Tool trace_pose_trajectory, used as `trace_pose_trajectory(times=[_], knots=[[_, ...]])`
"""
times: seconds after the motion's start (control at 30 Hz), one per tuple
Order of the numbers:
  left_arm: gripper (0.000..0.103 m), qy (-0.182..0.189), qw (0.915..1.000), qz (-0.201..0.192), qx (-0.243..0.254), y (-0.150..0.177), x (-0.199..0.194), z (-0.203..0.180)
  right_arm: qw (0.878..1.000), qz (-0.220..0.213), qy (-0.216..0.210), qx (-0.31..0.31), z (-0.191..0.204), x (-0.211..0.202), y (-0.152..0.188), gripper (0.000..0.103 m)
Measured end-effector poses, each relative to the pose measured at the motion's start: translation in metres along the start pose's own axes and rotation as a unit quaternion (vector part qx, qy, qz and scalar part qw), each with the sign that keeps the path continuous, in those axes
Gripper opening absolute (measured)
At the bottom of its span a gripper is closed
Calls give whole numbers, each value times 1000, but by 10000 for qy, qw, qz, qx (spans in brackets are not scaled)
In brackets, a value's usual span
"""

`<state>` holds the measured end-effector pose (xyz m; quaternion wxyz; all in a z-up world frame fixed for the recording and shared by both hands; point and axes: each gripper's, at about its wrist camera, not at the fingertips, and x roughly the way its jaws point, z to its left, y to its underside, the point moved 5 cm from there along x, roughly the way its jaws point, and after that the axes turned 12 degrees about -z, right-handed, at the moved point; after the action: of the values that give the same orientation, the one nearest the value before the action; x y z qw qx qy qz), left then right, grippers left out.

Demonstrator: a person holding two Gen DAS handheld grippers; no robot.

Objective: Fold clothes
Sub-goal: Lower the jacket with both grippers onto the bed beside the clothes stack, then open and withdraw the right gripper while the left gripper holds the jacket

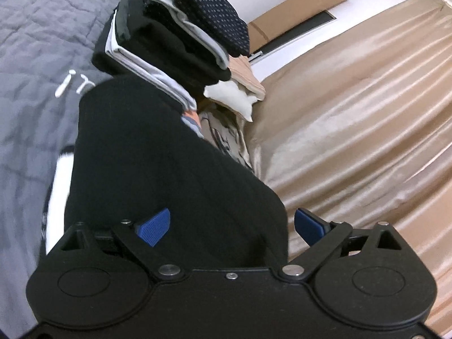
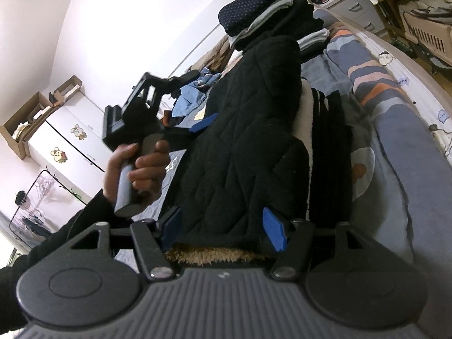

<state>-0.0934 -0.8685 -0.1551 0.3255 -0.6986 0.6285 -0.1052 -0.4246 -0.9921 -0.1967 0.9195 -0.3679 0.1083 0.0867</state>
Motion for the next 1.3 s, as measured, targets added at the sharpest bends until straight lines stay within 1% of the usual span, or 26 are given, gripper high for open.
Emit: trace_pose_trajectory(times=[0.07,0.13,0.2,0.37,0.43,0.6,0.7,0.73,0.83,0.9,1.0,1.1,1.17,1.2,1.3], knots=[[95,-95,9999,-46,57,-7,6,2,10000,-1,-4,-8,0,0,0,63],[95,-304,9993,-112,169,-15,14,5,10000,-9,-8,-10,0,0,1,63],[95,-513,9984,-97,201,-20,23,10,10000,-25,-11,-8,0,-1,1,63],[95,-692,9960,-189,541,-13,-3,-4,9999,-91,24,60,13,-8,-12,63],[95,-756,9945,-229,683,-10,-14,-10,9999,-142,56,-46,22,-10,-24,64],[95,-915,9899,-327,1036,-3,-42,-26,9979,-474,68,-426,43,-9,-71,64],[96,-1010,9863,-387,1247,1,-59,-35,9965,-563,53,-623,48,3,-96,64],[96,-1107,9831,-390,1408,6,-68,-40,9961,-549,98,-682,48,10,-103,64],[98,-1447,9694,-372,1946,26,-99,-56,9948,-493,237,-855,44,32,-118,64],[98,-1557,9640,-355,2125,36,-114,-65,9937,-439,352,-970,40,48,-123,64],[98,-1480,9618,-289,2283,48,-129,-79,9925,-373,456,-1072,35,68,-130,64],[100,-1534,9574,-339,2424,58,-138,-89,9928,-297,435,-1073,32,84,-134,64],[100,-1528,9571,-313,2442,67,-142,-92,9925,-253,427,-1114,31,94,-136,64],[100,-1470,9585,-313,2423,71,-143,-93,9926,-223,413,-1116,30,99,-136,64],[100,-1264,9661,-323,2227,77,-146,-90,9951,-222,350,-896,20,111,-142,64]])
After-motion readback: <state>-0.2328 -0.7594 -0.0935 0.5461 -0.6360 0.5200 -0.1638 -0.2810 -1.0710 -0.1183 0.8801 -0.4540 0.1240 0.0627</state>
